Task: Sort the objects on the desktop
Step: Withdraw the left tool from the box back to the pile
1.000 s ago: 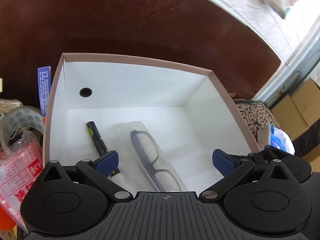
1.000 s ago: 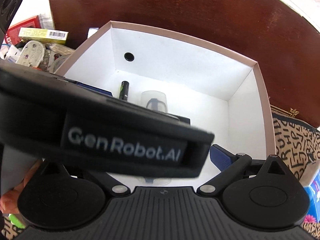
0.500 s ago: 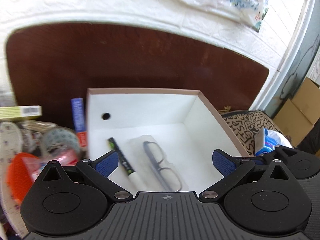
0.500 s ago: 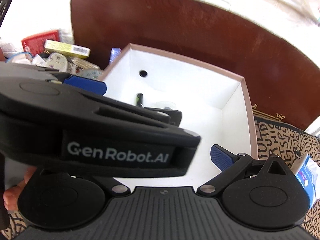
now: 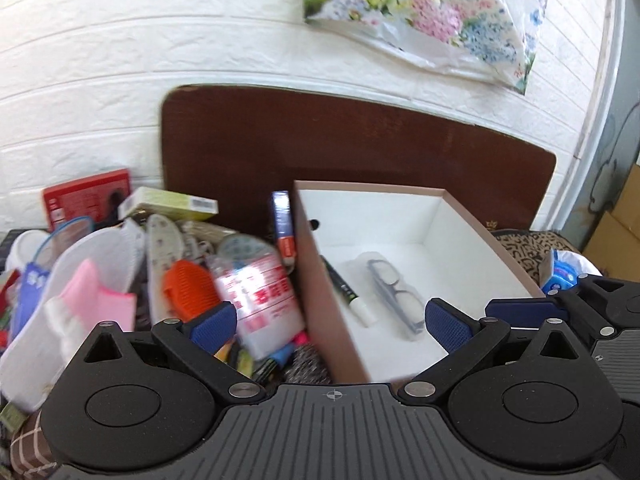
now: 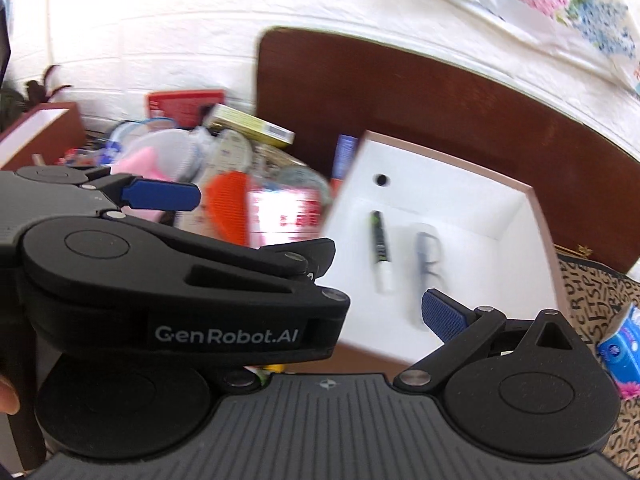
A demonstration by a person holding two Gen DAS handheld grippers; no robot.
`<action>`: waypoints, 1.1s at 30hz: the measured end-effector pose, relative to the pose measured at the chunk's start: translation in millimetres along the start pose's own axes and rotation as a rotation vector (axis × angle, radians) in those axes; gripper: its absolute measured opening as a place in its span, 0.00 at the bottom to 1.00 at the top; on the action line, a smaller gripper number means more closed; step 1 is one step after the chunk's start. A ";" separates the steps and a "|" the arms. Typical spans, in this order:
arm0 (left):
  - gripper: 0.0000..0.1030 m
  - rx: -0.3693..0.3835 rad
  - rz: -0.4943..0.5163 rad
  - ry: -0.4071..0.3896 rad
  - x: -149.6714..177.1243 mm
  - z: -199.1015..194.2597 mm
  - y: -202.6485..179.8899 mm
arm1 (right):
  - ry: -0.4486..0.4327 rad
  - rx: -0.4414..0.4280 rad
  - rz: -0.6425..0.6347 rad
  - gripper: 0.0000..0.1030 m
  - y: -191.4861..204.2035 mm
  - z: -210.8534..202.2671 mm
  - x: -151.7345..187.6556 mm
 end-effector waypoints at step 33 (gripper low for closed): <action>1.00 -0.243 -0.078 0.048 126.7 -67.4 144.0 | -0.039 -0.105 0.149 1.00 174.1 2.9 75.8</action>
Point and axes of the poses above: each gripper's, at about its wrist camera, not at the fingertips, and z roughly the way its jaws point, y to its left, x to its underside, the point moved 10 cm from there along z, roughly the way its jaws point, and after that the axes turned 14 degrees about -z, right-handed, at the moved point
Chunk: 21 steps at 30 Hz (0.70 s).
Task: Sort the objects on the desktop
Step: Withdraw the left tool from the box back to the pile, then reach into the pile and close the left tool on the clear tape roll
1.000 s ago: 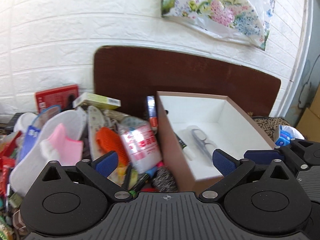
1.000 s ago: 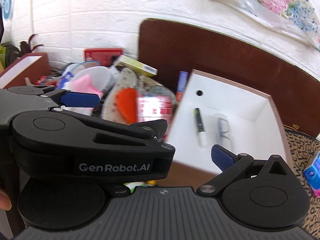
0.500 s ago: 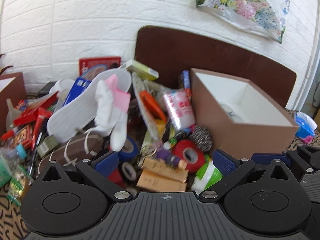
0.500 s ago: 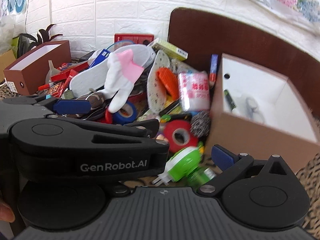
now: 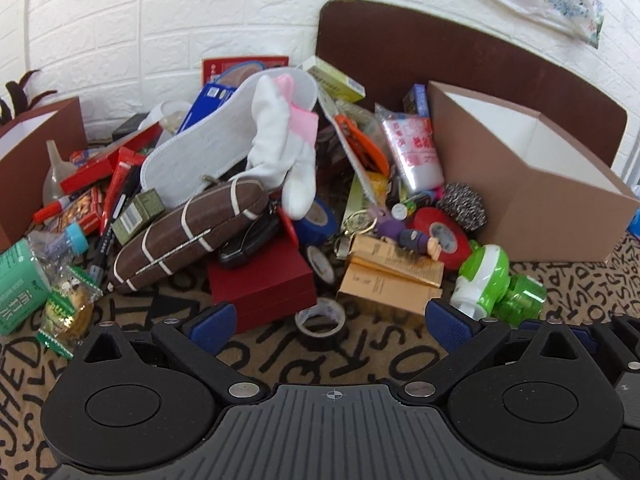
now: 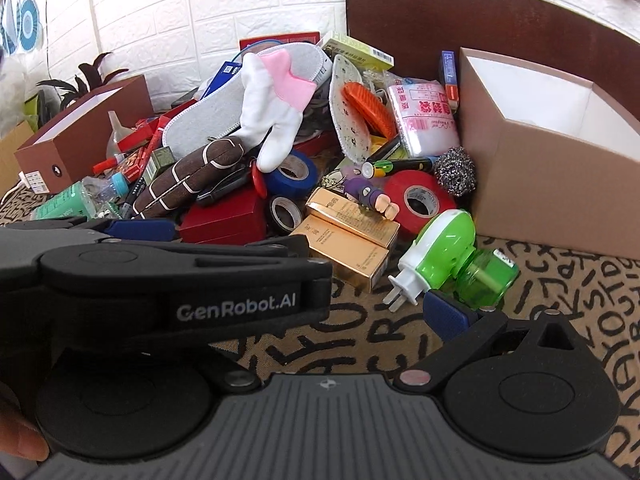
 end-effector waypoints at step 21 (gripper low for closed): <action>1.00 -0.015 -0.067 0.084 1.1 34.3 35.6 | 0.051 -0.044 0.035 0.99 -3.4 38.4 13.7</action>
Point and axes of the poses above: each gripper's, at about its wrist camera, not at the fingertips, and z roughly the way its jaws point, y to its left, x to its underside, the point moved 10 cm from there along z, roughly the way its jaws point, and after that the axes turned 14 degrees about -z, right-handed, at the moved point
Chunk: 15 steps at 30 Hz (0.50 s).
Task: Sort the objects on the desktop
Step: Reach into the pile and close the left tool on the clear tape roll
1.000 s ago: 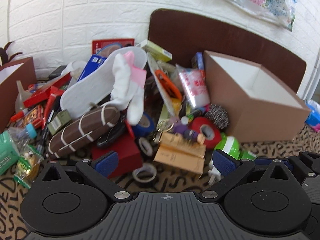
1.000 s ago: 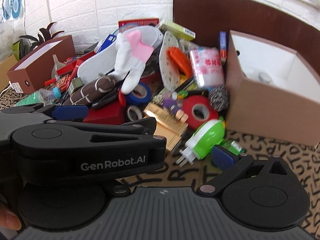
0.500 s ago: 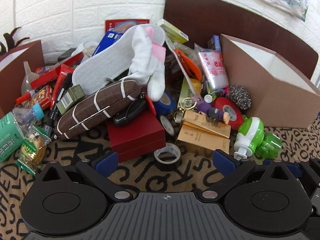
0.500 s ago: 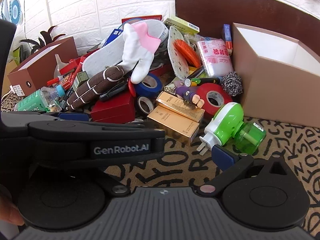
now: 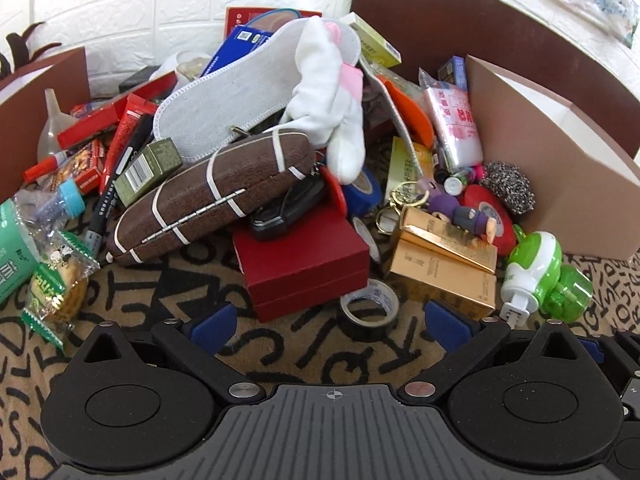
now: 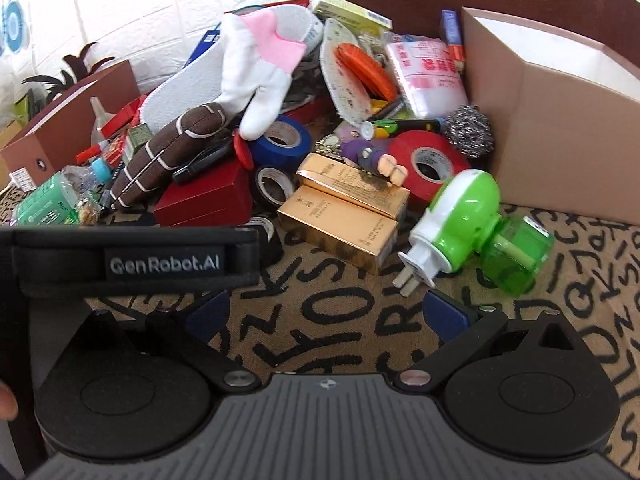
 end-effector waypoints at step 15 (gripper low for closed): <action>0.86 0.037 -0.004 0.056 -3.4 19.6 3.9 | -0.032 0.019 -0.118 0.89 -0.7 22.1 -20.2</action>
Point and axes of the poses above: each gripper's, at about its wrist camera, not at the fingertips, and z roughly the way its jaws point, y to its left, x to its underside, the point moved 10 cm from there along z, roughly the way its jaws point, and after that the axes turned 14 degrees about -z, right-handed, at the moved point
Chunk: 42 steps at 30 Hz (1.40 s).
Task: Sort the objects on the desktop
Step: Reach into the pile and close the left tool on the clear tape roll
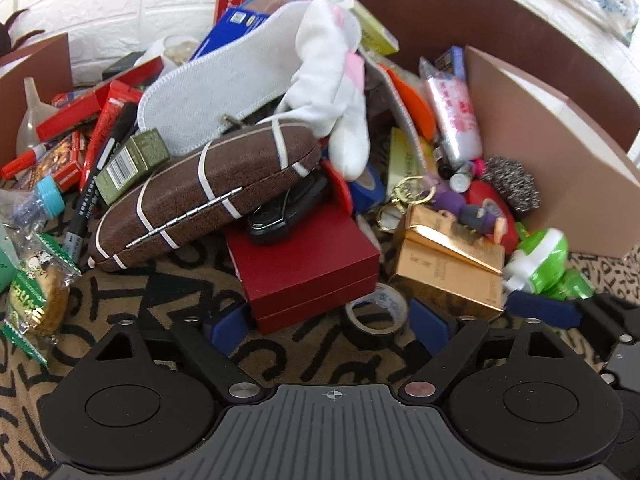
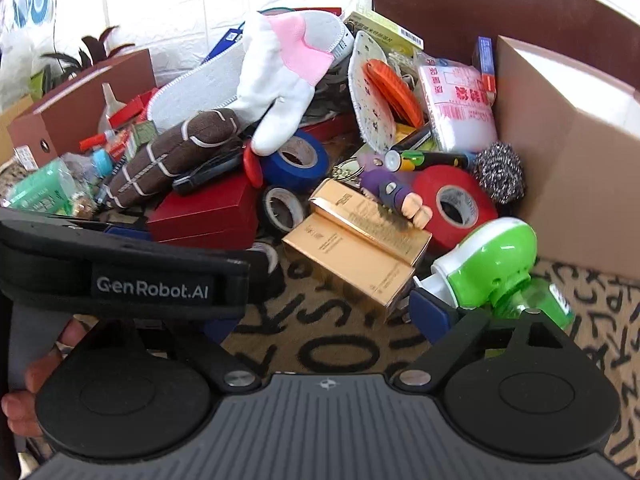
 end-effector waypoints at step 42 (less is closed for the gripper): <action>0.04 0.036 -0.134 0.035 23.6 -42.3 61.6 | -0.031 -0.180 -0.099 0.28 70.3 -26.9 8.7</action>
Point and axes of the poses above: each gripper's, at about its wrist camera, not at the fingertips, and z roughly the way its jaws point, y to its left, x to its underside, the point moved 10 cm from there along z, roughly the way its jaws point, and after that the axes turned 14 degrees about -z, right-handed, at the moved point
